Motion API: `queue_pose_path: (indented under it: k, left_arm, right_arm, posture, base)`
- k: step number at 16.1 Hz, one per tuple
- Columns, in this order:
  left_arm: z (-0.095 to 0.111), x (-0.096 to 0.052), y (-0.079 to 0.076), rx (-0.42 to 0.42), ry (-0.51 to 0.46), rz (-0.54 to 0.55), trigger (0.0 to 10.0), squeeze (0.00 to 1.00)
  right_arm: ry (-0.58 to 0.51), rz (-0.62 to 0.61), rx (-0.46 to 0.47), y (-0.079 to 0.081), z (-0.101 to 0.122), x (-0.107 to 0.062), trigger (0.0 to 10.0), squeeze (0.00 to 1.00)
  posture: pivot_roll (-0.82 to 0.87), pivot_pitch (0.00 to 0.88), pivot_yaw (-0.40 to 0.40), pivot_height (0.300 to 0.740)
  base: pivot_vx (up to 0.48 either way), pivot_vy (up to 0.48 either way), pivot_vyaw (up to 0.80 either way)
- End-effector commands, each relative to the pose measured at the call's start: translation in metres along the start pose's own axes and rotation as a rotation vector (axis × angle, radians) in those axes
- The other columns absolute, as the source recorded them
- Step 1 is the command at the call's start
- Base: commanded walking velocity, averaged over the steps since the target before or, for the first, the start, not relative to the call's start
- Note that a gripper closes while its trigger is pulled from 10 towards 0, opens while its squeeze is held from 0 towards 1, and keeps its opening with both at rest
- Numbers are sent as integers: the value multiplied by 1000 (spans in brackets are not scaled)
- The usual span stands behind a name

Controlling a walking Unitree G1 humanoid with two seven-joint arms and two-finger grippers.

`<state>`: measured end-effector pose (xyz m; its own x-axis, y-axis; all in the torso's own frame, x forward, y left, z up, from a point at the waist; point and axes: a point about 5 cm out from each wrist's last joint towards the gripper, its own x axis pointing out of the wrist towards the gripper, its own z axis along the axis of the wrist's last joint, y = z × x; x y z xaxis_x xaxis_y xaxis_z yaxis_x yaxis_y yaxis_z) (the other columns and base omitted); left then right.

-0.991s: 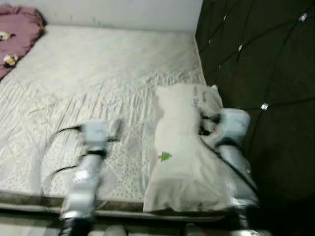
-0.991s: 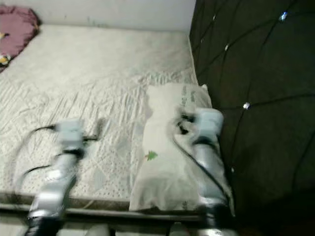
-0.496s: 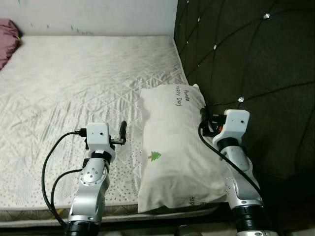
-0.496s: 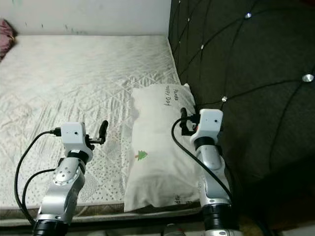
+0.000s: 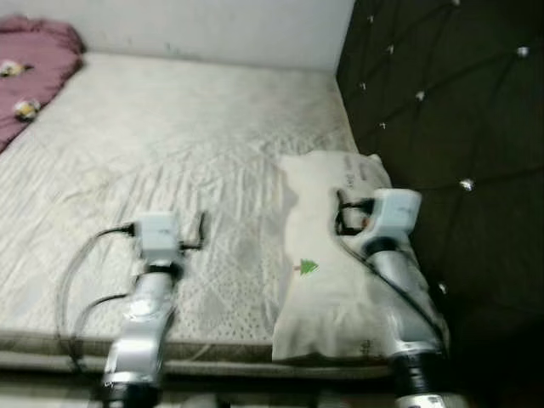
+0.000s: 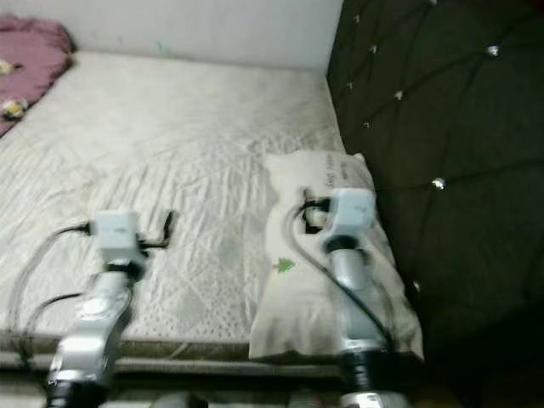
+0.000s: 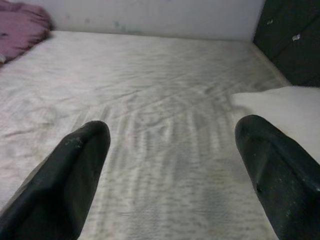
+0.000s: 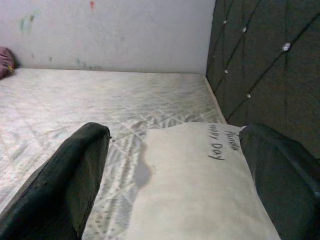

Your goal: Clean up the room

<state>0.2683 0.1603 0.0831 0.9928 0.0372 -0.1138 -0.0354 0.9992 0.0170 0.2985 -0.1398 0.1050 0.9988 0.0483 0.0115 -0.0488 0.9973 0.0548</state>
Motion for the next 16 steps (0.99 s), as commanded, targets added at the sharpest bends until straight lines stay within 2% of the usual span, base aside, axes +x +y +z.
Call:
queue_pose_path:
  k: [1, 4, 7, 16]
  left_arm:
    - [5, 2, -8, -11, -14, -31, 10000, 0]
    - [5, 3, -9, -15, -9, -28, 10000, 0]
    - [5, 4, -9, -13, -6, -28, 10000, 0]
    - [5, 3, -10, -6, -7, -29, 10000, 0]
  right_arm:
    - [-9, -31, -17, -11, 3, 2, 10000, 0]
    - [-8, -27, -21, -11, 3, 3, 10000, 0]
    - [-7, -21, -23, -9, 3, 4, 10000, 0]
    - [-6, -13, -28, -6, 1, 5, 10000, 0]
  posture:
    - [-28, 6, 1, 740]
    - [-28, 2, 1, 740]
    - [-27, 1, -3, 740]
    - [-27, 5, 3, 740]
  base:
    - [0, 480, 0]
    - [0, 480, 0]
    - [0, 480, -448]
    - [0, 480, 0]
